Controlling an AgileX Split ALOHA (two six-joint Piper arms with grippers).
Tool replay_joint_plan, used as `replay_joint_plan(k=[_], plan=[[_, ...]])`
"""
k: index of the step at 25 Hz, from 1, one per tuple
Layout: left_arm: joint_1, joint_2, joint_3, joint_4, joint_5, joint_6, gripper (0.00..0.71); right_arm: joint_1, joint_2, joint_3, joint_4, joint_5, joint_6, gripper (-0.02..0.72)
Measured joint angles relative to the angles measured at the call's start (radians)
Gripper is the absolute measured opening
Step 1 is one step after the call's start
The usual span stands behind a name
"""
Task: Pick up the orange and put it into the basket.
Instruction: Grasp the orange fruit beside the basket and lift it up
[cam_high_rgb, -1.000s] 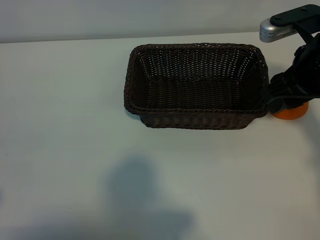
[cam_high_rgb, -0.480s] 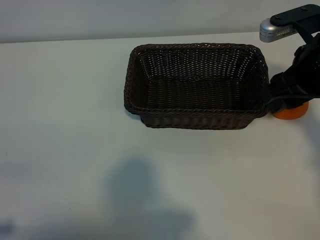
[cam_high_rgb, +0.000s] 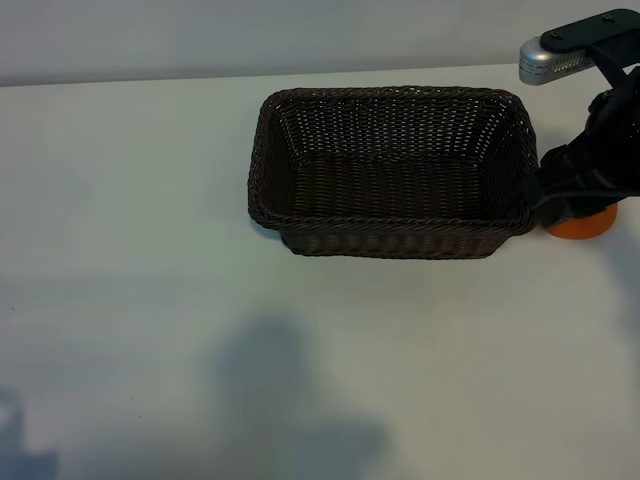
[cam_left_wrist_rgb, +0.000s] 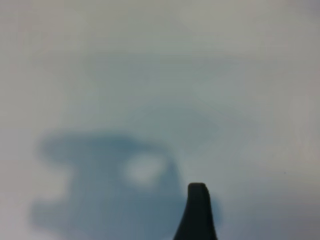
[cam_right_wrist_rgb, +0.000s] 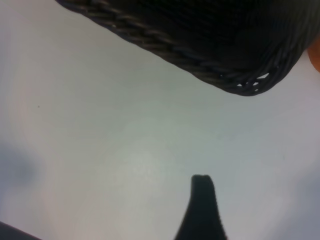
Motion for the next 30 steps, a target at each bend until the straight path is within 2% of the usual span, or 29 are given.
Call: replay_joint_plan(k=[15,24,30], plan=[[0.0,-0.002,0.009,0.003,-0.02,0.0,0.596,0.0,0.0,0.0,0.0,-0.005,0.0,0.535],[-0.002,-0.06,0.009,0.003,-0.021,0.0,0.596,0.0,0.0,0.0,0.0,-0.014,0.001,0.535],[-0.005,-0.06,0.009,0.003,-0.032,-0.001,0.596,0.0,0.0,0.0,-0.021,-0.069,0.012,0.535]])
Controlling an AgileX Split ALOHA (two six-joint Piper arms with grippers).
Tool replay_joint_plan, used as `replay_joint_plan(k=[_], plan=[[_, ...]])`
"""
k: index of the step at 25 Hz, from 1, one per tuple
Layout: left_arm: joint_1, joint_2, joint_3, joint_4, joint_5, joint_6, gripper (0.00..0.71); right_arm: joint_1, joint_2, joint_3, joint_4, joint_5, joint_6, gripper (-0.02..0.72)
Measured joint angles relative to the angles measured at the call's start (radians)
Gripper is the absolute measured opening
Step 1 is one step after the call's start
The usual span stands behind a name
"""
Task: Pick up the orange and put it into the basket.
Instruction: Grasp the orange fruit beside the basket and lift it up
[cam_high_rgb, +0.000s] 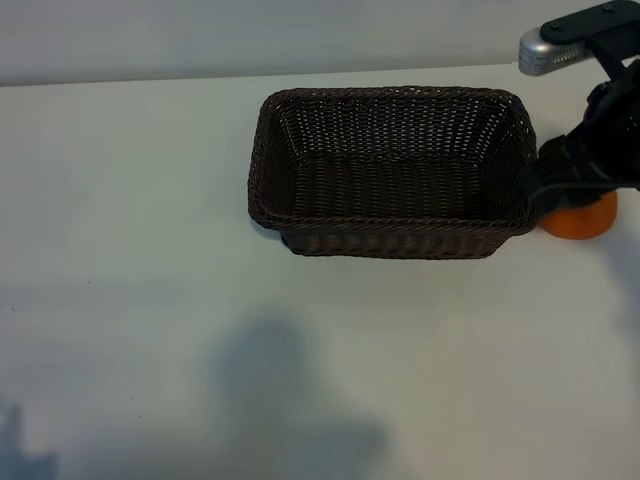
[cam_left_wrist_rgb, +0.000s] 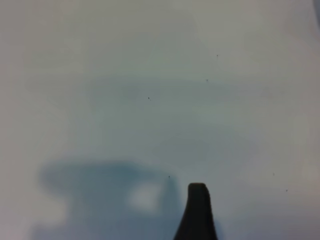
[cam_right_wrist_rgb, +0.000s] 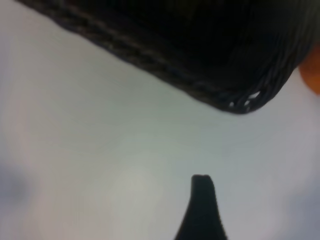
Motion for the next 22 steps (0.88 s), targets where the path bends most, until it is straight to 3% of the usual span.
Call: replay_joint_plan(k=[11,22], plan=[[-0.001,0.0,0.0,-0.001,-0.073,0.0,0.595,0.0,0.0,0.0,-0.155,-0.111,0.127,0.535],[-0.001,0.0,0.023,-0.001,-0.042,-0.001,0.594,0.0,0.0,0.0,-0.164,-0.131,0.148,0.535]])
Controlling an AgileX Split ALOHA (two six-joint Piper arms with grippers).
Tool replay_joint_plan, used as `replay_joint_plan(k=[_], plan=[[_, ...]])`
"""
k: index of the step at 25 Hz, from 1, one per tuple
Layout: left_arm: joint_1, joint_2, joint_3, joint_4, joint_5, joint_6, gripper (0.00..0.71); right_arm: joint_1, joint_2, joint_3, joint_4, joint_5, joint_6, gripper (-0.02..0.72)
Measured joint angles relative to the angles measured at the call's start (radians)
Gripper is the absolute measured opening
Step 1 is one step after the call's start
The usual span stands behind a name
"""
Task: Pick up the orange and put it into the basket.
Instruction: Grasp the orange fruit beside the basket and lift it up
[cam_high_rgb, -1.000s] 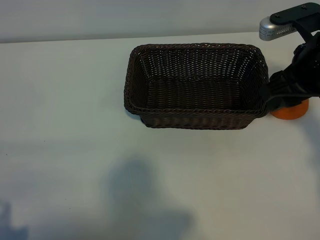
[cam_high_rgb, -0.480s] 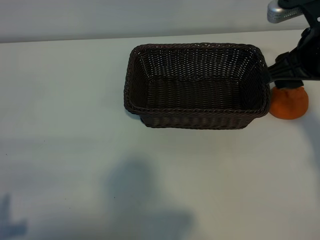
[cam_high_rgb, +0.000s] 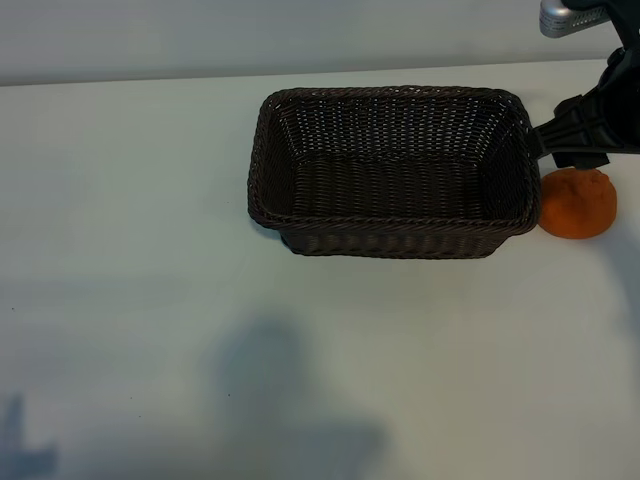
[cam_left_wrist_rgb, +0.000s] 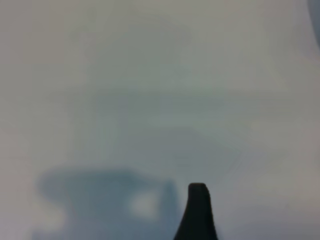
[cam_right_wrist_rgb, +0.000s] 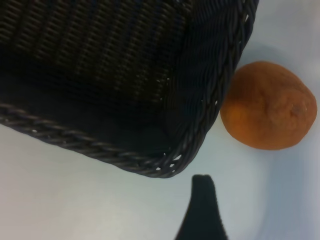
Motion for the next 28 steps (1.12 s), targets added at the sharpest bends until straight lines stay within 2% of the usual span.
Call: replay_joint_plan(k=[8,12,18,22,28], plan=[[0.0,0.0,0.0,0.0,0.002,0.0,0.594,-0.008,0.001,0.0,-0.004,-0.066,0.007,0.542],[0.0,0.0,0.0,0.0,0.002,0.0,0.594,-0.069,0.027,0.0,-0.007,-0.099,0.019,0.583],[0.0,0.0,0.0,0.0,0.004,0.0,0.594,-0.164,0.149,0.0,-0.008,-0.118,0.025,0.59],[0.0,0.0,0.0,0.0,0.004,0.001,0.594,-0.188,0.231,-0.003,0.006,-0.15,0.025,0.59],[0.0,0.0,0.0,0.0,0.005,0.001,0.594,-0.192,0.359,-0.079,0.01,-0.155,0.025,0.59]])
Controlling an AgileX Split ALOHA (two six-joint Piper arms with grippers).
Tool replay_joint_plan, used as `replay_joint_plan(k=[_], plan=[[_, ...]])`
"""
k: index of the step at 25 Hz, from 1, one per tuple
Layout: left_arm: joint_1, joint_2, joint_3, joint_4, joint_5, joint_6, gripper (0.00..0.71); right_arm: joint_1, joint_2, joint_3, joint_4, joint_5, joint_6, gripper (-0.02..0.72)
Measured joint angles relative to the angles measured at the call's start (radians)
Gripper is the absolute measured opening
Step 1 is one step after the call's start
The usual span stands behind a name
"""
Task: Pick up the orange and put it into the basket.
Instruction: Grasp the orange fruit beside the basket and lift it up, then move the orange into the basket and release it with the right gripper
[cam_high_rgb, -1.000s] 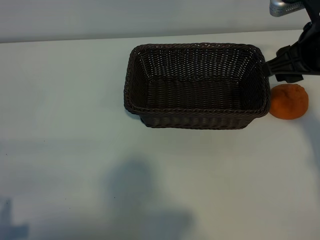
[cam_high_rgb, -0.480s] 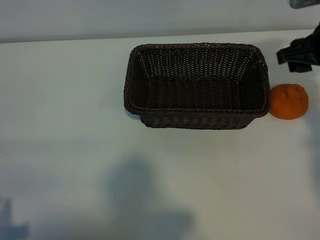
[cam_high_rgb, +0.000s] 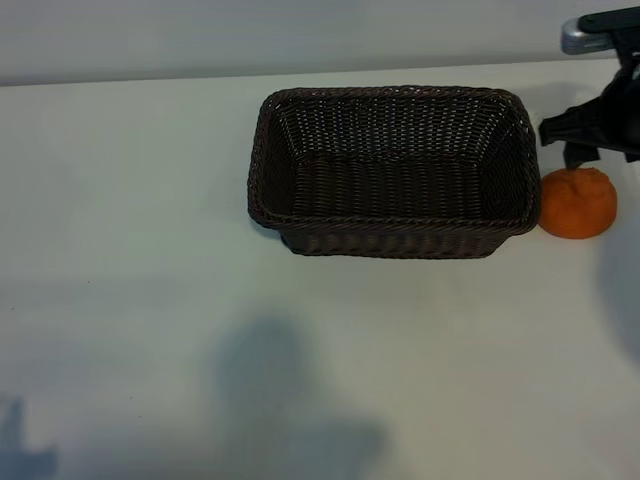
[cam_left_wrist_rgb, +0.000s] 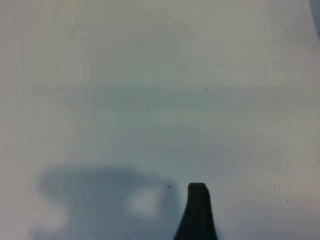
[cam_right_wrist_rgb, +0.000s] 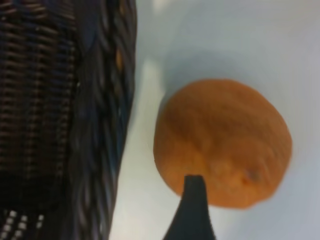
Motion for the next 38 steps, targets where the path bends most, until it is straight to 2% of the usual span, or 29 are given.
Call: replay_joint_plan(k=[6,14,19,22,26,27,28,38], plan=[[0.0,0.0,0.0,0.0,0.0,0.0,0.594,0.0,0.096,-0.102,-0.021,0.042,0.0,0.59],[0.0,0.0,0.0,0.0,0.0,0.0,0.594,-0.024,0.161,-0.109,-0.023,0.092,-0.004,0.59],[0.0,0.0,0.0,0.0,0.0,0.0,0.593,-0.024,0.191,-0.109,0.024,0.114,-0.052,0.576],[0.0,0.0,0.0,0.0,0.0,0.0,0.593,-0.024,0.195,-0.109,0.052,0.118,-0.07,0.488],[0.0,0.0,0.0,0.0,0.0,0.0,0.593,-0.024,0.195,-0.109,0.052,0.132,-0.071,0.186],[0.0,0.0,0.0,0.0,0.0,0.001,0.593,-0.024,0.195,-0.109,0.052,0.138,-0.072,0.123],[0.0,0.0,0.0,0.0,0.0,0.001,0.593,-0.024,0.195,-0.11,0.052,0.142,-0.073,0.092],[0.0,0.0,0.0,0.0,0.0,-0.001,0.593,-0.024,0.135,-0.116,0.038,0.192,-0.074,0.083]])
